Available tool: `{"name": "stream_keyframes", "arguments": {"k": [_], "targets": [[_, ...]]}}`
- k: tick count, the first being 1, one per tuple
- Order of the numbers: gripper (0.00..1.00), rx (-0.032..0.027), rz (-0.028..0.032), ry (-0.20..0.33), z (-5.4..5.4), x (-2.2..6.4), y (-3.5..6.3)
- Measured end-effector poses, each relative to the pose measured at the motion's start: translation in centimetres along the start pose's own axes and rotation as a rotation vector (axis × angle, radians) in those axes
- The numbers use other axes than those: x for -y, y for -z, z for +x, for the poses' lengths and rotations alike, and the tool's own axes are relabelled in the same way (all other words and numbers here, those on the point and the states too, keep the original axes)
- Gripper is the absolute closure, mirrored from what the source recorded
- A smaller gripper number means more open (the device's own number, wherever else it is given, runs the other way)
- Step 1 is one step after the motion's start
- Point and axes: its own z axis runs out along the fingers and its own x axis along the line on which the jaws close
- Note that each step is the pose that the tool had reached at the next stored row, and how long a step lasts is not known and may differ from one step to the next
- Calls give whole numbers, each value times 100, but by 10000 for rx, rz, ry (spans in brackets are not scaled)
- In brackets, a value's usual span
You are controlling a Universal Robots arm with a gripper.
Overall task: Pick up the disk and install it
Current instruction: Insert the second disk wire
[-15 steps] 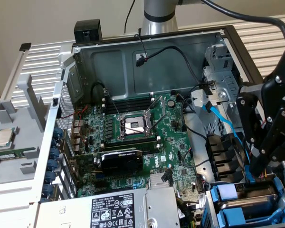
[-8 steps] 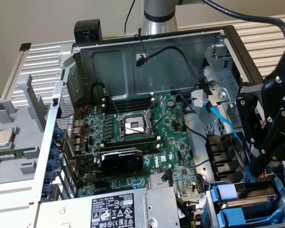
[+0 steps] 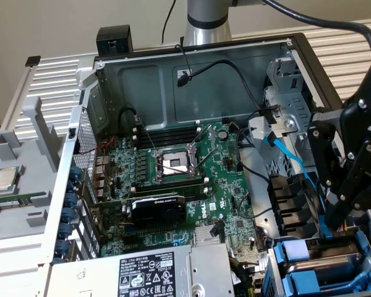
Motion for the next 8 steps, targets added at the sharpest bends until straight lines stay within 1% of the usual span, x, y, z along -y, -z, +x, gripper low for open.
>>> {"name": "stream_keyframes", "arguments": {"k": [3, 6, 8], "targets": [[89, -2, -1, 64, 0, 1, 2], [89, -9, -25, 228, -2, 1, 5], [89, -27, -35, 352, -2, 2, 6]]}}
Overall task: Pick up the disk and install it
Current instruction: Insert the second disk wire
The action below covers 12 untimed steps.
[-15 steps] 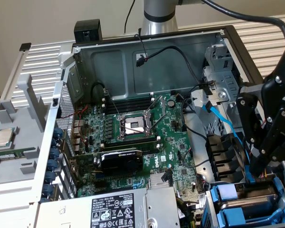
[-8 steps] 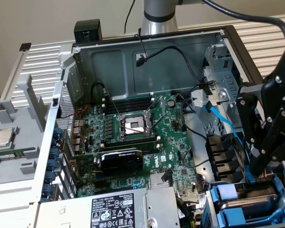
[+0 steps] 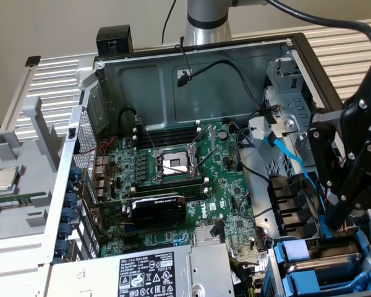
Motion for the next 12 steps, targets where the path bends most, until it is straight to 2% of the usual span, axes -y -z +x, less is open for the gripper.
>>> {"name": "stream_keyframes", "arguments": {"k": [2, 6, 12], "targets": [[89, -33, 5, 103, -1, -1, 2], [89, -114, 76, 165, -1, 0, 1], [89, -120, 72, 165, -1, 0, 3]]}}
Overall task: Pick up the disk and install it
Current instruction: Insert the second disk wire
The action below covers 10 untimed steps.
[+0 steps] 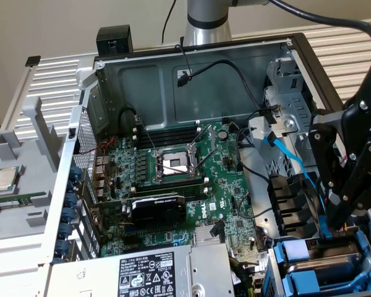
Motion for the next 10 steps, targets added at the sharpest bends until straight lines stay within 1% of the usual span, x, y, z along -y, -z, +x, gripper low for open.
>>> {"name": "stream_keyframes", "arguments": {"k": [10], "targets": [[89, -16, -27, -5, -11, 29, -7]]}}
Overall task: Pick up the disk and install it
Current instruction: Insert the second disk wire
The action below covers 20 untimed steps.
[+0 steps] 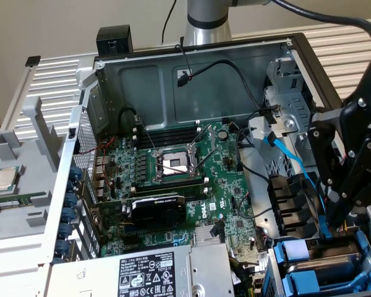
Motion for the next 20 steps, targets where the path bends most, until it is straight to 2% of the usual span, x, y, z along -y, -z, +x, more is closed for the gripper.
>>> {"name": "stream_keyframes", "arguments": {"k": [3, 11, 15, 16, 20], "targets": [[89, -16, -7, -2, 10, 4, -27], [89, -109, 40, 3, 16, 2, -100], [89, -128, 53, 5, 0, -17, -122], [89, -144, 62, 7, 0, -18, -130], [89, -268, 133, 13, 1, -19, -171]]}}
